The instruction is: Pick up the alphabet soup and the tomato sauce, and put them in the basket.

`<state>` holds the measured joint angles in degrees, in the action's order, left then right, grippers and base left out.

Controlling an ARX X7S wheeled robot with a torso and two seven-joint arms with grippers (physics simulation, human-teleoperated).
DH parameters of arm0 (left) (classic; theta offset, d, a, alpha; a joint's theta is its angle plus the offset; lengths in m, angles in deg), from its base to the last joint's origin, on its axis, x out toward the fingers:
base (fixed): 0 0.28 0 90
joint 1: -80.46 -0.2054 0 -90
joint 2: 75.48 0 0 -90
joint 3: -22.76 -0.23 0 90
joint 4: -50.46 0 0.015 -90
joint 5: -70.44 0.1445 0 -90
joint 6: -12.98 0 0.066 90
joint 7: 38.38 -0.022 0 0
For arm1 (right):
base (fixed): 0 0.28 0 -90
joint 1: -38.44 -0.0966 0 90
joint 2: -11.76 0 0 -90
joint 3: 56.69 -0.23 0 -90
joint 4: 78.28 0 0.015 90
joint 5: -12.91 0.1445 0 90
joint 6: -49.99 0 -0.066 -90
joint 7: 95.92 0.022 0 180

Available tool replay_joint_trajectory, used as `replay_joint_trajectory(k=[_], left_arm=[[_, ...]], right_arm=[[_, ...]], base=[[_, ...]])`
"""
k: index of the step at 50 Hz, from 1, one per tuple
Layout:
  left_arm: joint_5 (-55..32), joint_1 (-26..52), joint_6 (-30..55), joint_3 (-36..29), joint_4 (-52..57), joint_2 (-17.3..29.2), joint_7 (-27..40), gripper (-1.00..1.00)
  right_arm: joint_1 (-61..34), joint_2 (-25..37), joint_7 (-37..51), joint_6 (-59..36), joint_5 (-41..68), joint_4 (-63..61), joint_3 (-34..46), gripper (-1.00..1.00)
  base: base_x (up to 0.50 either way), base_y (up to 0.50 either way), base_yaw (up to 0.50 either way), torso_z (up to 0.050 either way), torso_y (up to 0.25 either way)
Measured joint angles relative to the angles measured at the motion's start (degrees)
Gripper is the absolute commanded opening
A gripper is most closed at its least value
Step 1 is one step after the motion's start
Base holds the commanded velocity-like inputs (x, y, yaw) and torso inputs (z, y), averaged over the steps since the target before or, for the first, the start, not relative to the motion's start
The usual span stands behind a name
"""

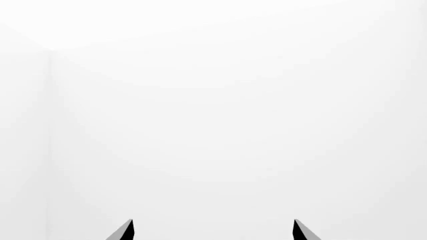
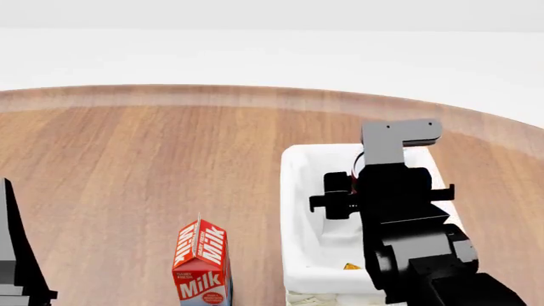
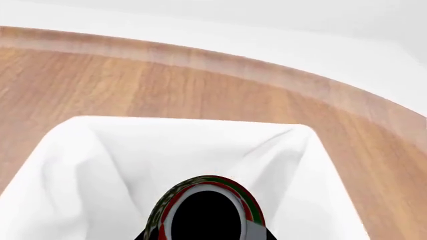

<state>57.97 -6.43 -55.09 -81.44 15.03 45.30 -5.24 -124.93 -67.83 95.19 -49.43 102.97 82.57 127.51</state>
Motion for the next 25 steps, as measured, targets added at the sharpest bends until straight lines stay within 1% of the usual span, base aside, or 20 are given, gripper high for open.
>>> replay_joint_trajectory(k=[22,23,25], left_arm=[[-0.2,0.2,-0.2,-0.2,-0.1,0.3,0.4,1.0],[-0.2,0.2,-0.2,-0.2,-0.2,0.3,0.4,1.0],[-0.2,0.2,-0.1,-0.3,-0.2,0.3,0.4,1.0]], right_arm=[[1.2,-1.5,-1.8,-0.7,-0.6,3.7,-1.7,-1.0],[1.2,-1.6,-1.8,-0.8,-0.7,3.7,-1.8,1.0],[1.2,-1.6,-1.9,-0.9,-1.1,3.8,-2.0,1.0]], base=[[0.0,0.0,0.0,0.0,0.0],[0.0,0.0,0.0,0.0,0.0],[0.0,0.0,0.0,0.0,0.0]])
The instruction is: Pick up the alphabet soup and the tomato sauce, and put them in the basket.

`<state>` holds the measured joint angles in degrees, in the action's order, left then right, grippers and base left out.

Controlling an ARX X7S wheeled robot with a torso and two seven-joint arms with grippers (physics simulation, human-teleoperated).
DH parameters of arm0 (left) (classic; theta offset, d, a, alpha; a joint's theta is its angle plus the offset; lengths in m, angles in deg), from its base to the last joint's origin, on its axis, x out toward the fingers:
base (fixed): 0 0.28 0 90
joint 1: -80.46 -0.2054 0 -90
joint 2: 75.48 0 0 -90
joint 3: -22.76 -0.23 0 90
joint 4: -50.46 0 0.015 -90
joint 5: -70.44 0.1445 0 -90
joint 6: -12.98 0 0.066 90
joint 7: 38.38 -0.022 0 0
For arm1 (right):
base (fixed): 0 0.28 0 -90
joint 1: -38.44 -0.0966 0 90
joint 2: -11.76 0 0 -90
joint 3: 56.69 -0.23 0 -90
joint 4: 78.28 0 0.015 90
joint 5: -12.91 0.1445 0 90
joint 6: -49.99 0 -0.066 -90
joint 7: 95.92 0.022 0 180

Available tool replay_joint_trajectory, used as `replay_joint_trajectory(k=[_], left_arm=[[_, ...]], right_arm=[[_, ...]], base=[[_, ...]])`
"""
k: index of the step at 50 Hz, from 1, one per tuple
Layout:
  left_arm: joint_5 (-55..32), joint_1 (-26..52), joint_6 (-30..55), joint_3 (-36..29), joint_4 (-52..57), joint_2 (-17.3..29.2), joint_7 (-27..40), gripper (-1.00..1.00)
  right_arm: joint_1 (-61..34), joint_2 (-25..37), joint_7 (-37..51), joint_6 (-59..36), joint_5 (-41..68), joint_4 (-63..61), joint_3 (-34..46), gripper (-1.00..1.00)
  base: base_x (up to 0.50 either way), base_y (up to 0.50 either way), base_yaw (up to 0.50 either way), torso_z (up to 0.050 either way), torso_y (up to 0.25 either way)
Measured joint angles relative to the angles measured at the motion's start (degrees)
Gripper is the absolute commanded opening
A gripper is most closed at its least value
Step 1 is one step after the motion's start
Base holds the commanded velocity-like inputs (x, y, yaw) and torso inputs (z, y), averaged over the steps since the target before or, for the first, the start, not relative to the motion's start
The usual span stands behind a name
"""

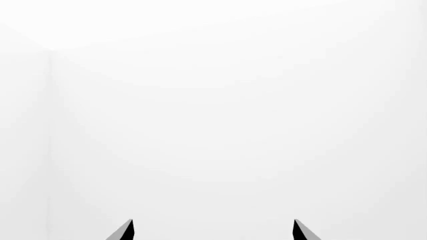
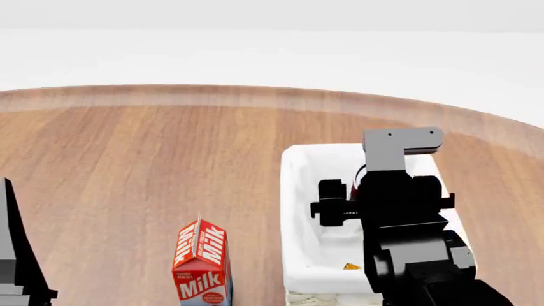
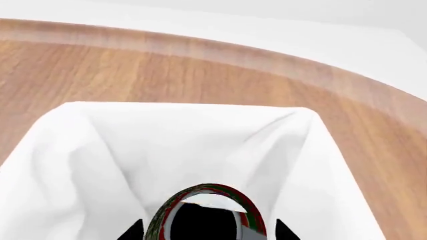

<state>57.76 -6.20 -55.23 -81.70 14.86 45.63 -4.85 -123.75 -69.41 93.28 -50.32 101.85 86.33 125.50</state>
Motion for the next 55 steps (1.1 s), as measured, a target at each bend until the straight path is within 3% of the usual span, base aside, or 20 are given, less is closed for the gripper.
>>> replay_joint_trajectory(k=[15,40,55], left_arm=[[-0.1,0.2,-0.1,-0.2,-0.1,0.1,0.2,1.0],[-0.4,0.5,0.0,-0.5,-0.1,0.3,0.6,1.0],[-0.5,0.4,-0.1,-0.6,0.1,0.6,0.9,1.0]], right_arm=[[-0.1,0.0,0.2,1.0,-2.0,0.2,-1.9,1.0],[-0.8,8.7,12.2,27.3,-8.6,-16.4,-5.1,1.0],[-1.6,15.2,22.6,38.0,-16.0,-30.1,-4.3,1.0]], base=[[0.0,0.0,0.0,0.0,0.0],[0.0,0.0,0.0,0.0,0.0],[0.0,0.0,0.0,0.0,0.0]])
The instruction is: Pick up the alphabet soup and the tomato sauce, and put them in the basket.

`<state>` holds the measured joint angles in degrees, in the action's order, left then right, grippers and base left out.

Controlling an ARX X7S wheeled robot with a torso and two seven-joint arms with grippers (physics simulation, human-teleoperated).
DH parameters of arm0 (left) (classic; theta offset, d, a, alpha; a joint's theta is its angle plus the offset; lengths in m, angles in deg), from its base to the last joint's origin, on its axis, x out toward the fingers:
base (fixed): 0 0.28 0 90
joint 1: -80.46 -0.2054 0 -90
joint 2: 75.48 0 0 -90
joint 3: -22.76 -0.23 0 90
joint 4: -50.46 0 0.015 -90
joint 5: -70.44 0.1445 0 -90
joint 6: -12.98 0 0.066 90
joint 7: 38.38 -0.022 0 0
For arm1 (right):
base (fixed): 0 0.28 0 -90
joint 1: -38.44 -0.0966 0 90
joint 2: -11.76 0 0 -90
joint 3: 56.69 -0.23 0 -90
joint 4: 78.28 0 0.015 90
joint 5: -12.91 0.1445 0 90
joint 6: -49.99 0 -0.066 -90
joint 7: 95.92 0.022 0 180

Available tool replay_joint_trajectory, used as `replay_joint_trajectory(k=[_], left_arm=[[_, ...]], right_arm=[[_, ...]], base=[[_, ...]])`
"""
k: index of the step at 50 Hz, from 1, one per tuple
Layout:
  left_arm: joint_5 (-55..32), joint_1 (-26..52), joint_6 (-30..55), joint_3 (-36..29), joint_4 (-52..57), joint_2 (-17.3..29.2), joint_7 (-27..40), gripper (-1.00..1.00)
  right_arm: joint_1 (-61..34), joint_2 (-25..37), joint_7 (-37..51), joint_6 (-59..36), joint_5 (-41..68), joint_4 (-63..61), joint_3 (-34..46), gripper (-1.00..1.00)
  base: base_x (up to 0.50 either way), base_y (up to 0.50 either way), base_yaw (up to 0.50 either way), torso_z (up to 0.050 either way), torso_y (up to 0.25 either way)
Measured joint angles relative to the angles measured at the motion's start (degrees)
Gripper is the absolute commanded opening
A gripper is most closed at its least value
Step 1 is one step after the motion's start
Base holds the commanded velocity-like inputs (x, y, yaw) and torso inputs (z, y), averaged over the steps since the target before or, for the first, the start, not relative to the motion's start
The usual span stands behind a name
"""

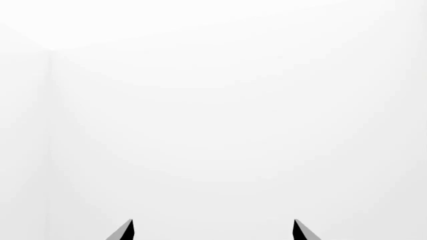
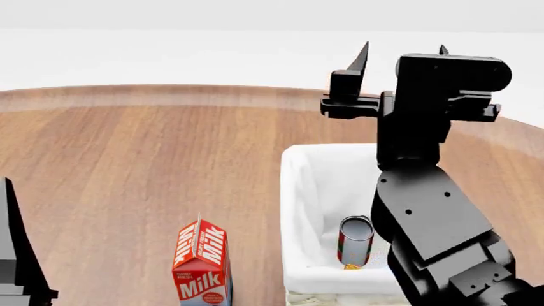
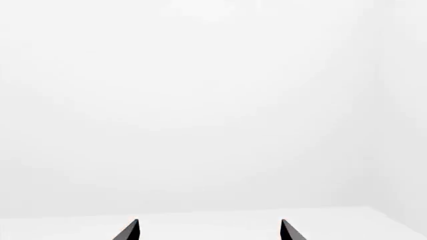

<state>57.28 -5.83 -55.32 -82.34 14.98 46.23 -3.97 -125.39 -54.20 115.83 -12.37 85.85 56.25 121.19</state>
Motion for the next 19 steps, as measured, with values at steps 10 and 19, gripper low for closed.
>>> replay_joint_trajectory(k=[10,19], left_arm=[[0.1,0.0,-0.5,-0.3,-0.6,0.0,0.0,1.0],[0.2,0.0,-0.9,-0.5,-0.9,0.0,0.1,1.0]], right_arm=[[-1.3,4.3,7.5,3.5,-5.1,-9.3,0.6,1.0],[-2.8,8.1,13.2,5.1,-9.1,-17.7,1.1,1.0]], base=[[0.0,0.0,0.0,0.0,0.0],[0.0,0.0,0.0,0.0,0.0]])
